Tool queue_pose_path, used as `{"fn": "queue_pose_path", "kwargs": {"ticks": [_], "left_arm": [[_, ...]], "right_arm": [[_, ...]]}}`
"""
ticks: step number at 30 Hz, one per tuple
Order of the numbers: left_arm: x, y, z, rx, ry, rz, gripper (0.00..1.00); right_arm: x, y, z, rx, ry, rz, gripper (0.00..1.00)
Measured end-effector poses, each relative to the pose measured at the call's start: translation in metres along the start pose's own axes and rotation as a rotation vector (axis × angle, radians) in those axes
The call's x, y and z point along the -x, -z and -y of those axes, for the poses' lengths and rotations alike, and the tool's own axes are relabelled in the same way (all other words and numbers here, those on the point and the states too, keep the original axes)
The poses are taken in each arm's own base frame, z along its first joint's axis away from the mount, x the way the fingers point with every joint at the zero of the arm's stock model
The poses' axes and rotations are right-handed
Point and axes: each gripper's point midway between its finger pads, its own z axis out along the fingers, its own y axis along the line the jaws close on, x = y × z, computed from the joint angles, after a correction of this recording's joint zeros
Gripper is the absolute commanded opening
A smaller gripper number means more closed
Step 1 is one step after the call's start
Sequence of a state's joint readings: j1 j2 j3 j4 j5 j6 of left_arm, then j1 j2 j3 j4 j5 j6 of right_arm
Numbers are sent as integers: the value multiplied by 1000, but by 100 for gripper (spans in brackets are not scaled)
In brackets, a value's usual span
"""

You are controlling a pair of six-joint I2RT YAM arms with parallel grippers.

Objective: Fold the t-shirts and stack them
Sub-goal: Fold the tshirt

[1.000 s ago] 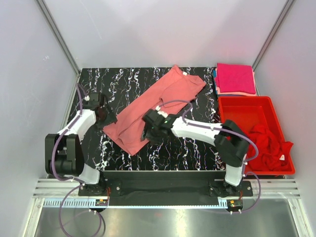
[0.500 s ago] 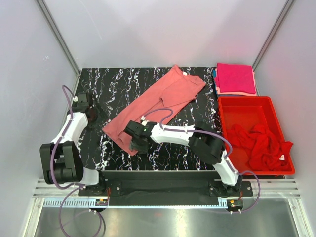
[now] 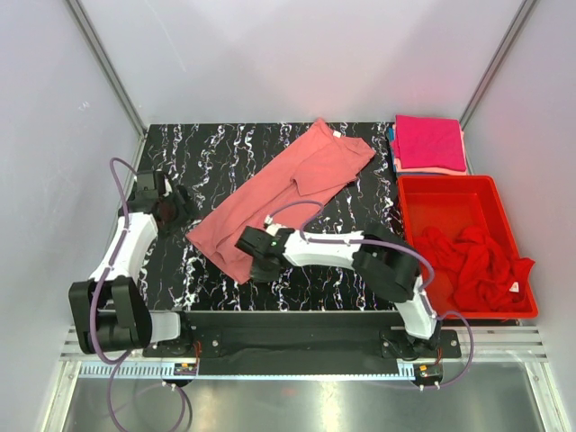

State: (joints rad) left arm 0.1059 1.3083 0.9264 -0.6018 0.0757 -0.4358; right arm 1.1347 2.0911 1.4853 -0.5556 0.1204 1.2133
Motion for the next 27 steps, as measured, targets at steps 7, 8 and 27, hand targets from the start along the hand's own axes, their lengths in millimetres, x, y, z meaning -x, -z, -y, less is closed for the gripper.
{"fn": "queue_pose_path", "kwargs": {"ticks": [7, 8, 27], "left_arm": [[-6, 16, -1, -13, -15, 14, 84], [-7, 17, -2, -12, -14, 20, 84], [5, -7, -27, 50, 195, 18, 84]], "right_arm": [[-6, 28, 66, -108, 56, 24, 33], [-5, 30, 66, -112, 54, 29, 44], [19, 17, -30, -128, -185, 30, 58]]}}
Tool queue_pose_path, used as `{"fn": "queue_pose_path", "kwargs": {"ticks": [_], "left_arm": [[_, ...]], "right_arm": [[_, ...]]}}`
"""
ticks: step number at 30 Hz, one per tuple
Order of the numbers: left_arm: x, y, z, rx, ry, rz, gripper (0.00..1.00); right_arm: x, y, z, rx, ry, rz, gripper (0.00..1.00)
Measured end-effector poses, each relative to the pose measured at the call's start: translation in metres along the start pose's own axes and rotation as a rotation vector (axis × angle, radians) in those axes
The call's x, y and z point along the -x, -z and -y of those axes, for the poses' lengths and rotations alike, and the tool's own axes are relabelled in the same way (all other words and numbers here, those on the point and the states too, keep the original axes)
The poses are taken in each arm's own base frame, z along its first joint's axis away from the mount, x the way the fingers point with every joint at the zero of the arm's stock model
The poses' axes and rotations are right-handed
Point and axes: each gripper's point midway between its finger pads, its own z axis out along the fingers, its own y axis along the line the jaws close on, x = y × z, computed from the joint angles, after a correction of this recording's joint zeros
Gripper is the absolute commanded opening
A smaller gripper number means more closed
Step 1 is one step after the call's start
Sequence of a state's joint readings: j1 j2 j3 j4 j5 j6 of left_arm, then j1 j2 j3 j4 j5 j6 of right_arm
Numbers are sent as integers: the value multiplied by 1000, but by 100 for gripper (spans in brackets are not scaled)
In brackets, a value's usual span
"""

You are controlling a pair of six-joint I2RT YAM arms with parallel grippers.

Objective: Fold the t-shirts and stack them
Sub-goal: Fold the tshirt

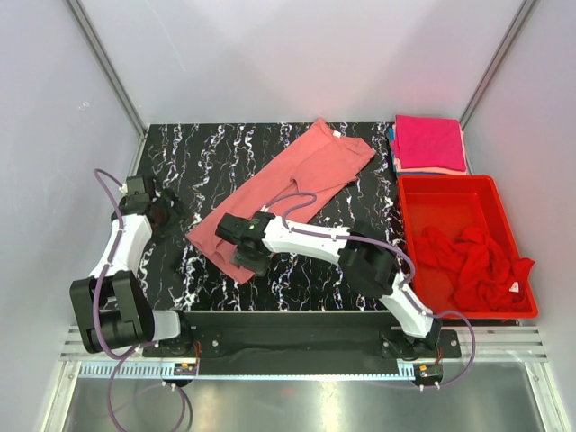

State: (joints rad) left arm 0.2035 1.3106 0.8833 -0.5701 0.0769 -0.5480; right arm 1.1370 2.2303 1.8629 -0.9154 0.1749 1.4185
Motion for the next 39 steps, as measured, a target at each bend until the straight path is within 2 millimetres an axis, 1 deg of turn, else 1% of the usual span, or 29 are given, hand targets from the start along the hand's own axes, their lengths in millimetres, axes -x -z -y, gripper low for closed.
{"fn": "queue_pose_path", "kwargs": {"ticks": [3, 8, 12, 13, 14, 16, 17, 18, 20, 22, 25, 28, 31, 34, 37, 39], "left_arm": [[1, 0, 0, 1, 0, 4, 84], [1, 0, 0, -1, 3, 6, 84], [2, 0, 1, -4, 3, 11, 84], [3, -1, 2, -6, 5, 14, 84], [3, -1, 2, -7, 7, 15, 84], [4, -2, 2, -8, 10, 18, 84], [3, -2, 2, -9, 10, 19, 85], [3, -2, 2, -9, 10, 18, 85], [3, -2, 3, -21, 8, 26, 84], [0, -1, 4, -35, 5, 25, 84], [-6, 5, 9, -58, -19, 22, 84], [-14, 14, 19, -93, -58, 18, 84], [-30, 22, 30, -155, -91, -13, 84], [-60, 26, 40, -223, -133, -91, 84], [-103, 28, 50, -271, -213, -201, 83], [-131, 34, 54, -289, -263, -258, 79]], "right_arm": [[-2, -7, 10, -44, -13, -4, 57], [-5, -14, 8, -37, -39, -13, 56], [-7, -22, 14, -57, -43, -15, 54], [-8, -23, 15, -60, -45, -16, 52], [-8, -23, 15, -60, -46, -16, 45], [-9, -24, 16, -60, -44, -18, 37], [-9, -25, 17, -61, -44, -19, 22], [-9, -25, 18, -61, -38, -20, 13], [-10, -26, 19, -55, -40, -22, 0], [-10, -25, 20, -43, -36, -20, 0], [-9, -22, 33, -43, -11, -12, 0], [-6, -15, 58, -61, 38, 2, 0], [-5, -4, 101, -94, 113, 12, 0], [-7, 10, 152, -112, 196, 4, 0], [-8, 24, 200, -121, 255, -3, 0], [-9, 31, 224, -124, 282, -5, 2]]}}
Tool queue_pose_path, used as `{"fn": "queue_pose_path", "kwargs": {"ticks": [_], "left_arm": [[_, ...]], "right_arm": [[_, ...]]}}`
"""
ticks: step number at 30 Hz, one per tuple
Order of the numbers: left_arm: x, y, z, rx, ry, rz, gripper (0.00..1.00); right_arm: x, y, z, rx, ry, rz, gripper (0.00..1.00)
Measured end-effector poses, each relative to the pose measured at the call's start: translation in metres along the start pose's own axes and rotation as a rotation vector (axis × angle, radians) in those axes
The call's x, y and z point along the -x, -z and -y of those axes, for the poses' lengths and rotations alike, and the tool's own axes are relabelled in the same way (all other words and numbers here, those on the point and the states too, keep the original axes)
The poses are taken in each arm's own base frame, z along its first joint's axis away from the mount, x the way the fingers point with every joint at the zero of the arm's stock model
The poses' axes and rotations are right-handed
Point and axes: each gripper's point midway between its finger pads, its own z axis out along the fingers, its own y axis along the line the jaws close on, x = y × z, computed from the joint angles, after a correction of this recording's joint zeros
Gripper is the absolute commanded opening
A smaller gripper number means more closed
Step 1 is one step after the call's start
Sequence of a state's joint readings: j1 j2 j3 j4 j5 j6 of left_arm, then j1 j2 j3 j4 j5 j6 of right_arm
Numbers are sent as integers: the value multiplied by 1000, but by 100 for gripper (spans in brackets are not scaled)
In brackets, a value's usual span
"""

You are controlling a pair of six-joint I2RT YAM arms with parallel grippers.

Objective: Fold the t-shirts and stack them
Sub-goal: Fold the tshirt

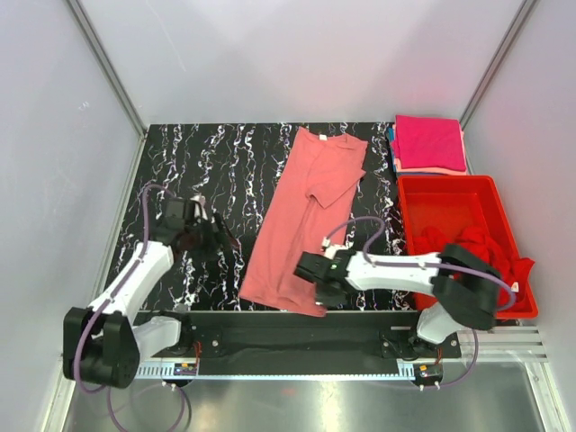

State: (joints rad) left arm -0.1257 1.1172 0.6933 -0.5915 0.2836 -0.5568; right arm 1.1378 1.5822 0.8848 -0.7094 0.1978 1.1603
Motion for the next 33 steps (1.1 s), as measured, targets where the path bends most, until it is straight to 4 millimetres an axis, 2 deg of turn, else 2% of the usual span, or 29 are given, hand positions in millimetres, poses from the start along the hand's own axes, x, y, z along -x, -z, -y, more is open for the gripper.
{"fn": "queue_pose_path", "kwargs": {"ticks": [1, 2, 5, 6, 8, 12, 13, 15, 17, 20, 23, 26, 28, 33], "left_arm": [[-11, 1, 6, -16, -16, -15, 79], [-21, 3, 11, -33, -33, -25, 78], [-36, 14, 23, -78, -57, -5, 78], [-40, 15, 26, -85, -64, 1, 78], [-50, 13, 26, -86, -72, -6, 78], [-90, -2, 17, -47, -102, -106, 77], [-100, -4, 15, -38, -112, -132, 77], [-111, -9, 11, -18, -124, -161, 76], [-117, -13, 8, 2, -126, -176, 75], [-123, -20, 5, 14, -134, -189, 72], [-128, -25, 4, 11, -134, -193, 68], [-128, -27, 9, -11, -139, -182, 65], [-129, -28, 9, -12, -145, -179, 63], [-128, -27, 4, 13, -161, -155, 59]], "right_arm": [[-4, 3, 14, -7, 13, -3, 4], [-7, 6, 24, -8, 22, -4, 12], [-11, 21, 40, 29, 32, 1, 34], [-10, 28, 41, 50, 28, 9, 36], [-7, 43, 39, 99, 26, 26, 35], [-1, 59, 32, 142, 38, 39, 18], [0, 61, 28, 155, 47, 41, 17], [5, 68, 11, 195, 80, 45, 17], [12, 72, -13, 238, 124, 49, 21], [20, 66, -49, 285, 203, 48, 30], [20, 45, -70, 298, 288, 39, 31], [13, 21, -68, 267, 350, 14, 24], [6, 8, -60, 244, 378, -11, 20], [-8, 4, -43, 210, 418, -27, 16]]}}
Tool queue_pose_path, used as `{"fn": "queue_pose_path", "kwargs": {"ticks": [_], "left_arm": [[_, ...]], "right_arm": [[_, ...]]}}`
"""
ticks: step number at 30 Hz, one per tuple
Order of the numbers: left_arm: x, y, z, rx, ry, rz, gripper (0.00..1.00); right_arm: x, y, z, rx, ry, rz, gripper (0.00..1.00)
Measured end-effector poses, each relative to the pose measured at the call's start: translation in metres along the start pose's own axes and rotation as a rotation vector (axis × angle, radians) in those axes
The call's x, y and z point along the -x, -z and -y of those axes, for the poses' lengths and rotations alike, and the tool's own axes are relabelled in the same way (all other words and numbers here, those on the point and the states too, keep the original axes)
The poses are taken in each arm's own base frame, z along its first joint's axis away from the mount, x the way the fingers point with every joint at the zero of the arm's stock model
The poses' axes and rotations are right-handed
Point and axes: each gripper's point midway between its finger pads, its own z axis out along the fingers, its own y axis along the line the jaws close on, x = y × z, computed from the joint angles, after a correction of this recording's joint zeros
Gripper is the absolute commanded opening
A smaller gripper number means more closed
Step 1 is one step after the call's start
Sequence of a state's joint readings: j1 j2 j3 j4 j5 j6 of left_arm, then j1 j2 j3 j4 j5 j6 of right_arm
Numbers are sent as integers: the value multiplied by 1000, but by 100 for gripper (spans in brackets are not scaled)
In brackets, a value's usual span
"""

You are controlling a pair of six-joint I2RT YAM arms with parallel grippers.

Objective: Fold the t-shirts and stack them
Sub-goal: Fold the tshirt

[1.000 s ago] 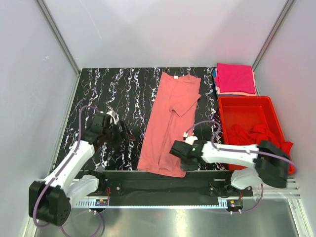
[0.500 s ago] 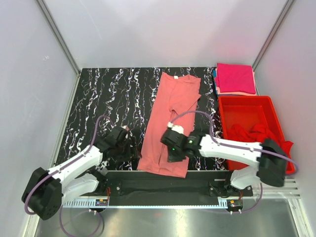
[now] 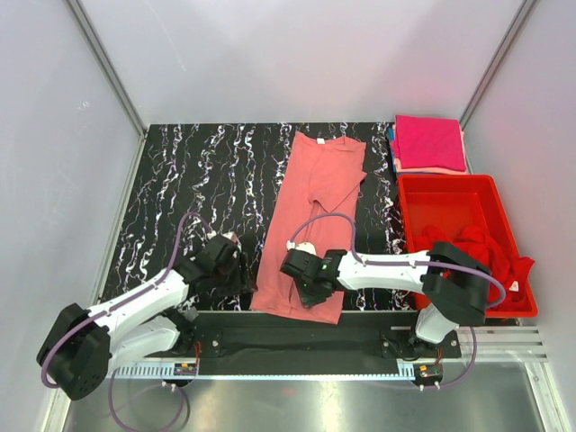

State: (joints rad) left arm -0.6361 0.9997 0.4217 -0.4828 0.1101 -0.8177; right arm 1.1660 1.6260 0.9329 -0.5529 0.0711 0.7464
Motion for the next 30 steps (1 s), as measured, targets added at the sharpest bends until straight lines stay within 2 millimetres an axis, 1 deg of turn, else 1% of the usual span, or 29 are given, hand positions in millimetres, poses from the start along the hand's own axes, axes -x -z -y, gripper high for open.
{"fn": "queue_pose_path", "kwargs": {"ticks": [4, 6, 9, 16, 19, 21, 23, 27, 30], "left_arm": [[1, 0, -1, 13, -11, 10, 60], [1, -1, -1, 20, -15, 11, 61], [2, -1, -3, 37, -19, 16, 62], [2, 3, -9, 64, -7, 27, 63], [2, 3, -9, 68, -4, 29, 63], [3, 3, -10, 69, -3, 31, 63], [3, 3, -10, 69, 0, 32, 63], [2, 5, -10, 70, 2, 33, 63], [1, 6, -7, 53, 0, 30, 62]], "right_arm": [[0, 8, -4, 27, 10, 18, 16], [-3, 6, -5, 35, 8, 20, 16], [-14, -1, 2, 25, -8, -2, 17], [-16, -1, 1, 30, -33, 11, 17], [-22, 1, 1, 16, -17, 1, 22], [-24, 5, 1, 9, -12, -5, 31], [-17, 12, -5, 18, -34, 13, 32], [8, 24, -28, 55, -134, 77, 36], [19, 22, -39, 62, -200, 99, 36]]}}
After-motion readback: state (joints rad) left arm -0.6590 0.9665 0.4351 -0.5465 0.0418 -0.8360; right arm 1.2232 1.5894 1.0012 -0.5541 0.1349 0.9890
